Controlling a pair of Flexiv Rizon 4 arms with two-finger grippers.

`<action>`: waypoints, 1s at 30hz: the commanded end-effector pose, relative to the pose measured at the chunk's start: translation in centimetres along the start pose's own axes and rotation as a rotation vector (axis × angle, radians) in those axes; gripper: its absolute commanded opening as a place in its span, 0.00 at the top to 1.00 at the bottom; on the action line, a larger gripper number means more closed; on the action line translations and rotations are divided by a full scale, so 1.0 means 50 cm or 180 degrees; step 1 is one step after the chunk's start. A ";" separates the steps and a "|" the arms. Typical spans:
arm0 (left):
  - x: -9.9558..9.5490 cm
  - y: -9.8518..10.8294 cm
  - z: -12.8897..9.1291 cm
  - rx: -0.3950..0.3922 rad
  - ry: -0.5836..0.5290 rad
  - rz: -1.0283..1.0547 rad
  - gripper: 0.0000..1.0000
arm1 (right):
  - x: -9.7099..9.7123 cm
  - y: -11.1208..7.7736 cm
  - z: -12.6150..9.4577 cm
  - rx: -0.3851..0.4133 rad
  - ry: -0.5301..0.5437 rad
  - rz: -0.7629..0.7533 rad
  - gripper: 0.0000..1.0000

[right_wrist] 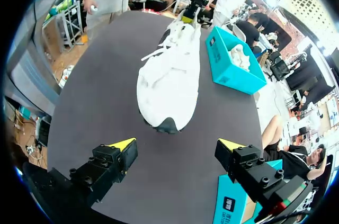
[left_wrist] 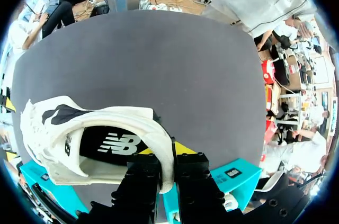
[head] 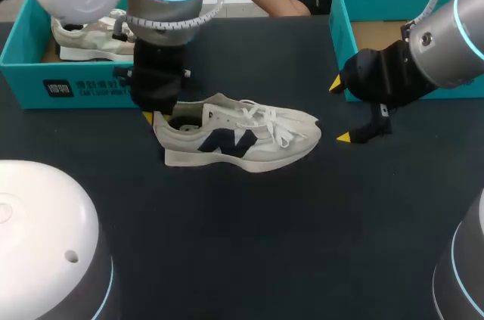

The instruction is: Take the shoe out of the shoebox, open the shoe tongue, remove and reinsert the insole, then place the shoe into the shoebox

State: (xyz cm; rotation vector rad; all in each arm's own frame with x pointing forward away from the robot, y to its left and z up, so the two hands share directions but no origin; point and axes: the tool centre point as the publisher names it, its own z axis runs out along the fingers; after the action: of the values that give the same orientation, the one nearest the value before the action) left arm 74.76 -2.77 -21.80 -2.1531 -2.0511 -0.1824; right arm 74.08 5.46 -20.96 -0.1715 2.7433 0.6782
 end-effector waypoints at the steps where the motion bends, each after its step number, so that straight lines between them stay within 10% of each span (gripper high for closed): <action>1: -0.034 -0.012 0.032 -0.0008 -0.0007 0.0027 1.00 | 0.001 0.001 0.002 0.0009 -0.0006 0.0002 0.00; 30: -0.117 -0.043 0.241 0.0072 0.0255 -0.0212 1.00 | 0.001 0.001 0.002 0.0009 -0.0006 0.0002 0.00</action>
State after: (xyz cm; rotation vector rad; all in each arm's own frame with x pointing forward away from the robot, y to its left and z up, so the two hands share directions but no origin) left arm 71.86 -5.53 -34.27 -2.0381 -2.0803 -0.2455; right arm 74.08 5.46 -20.96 -0.1714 2.7433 0.6782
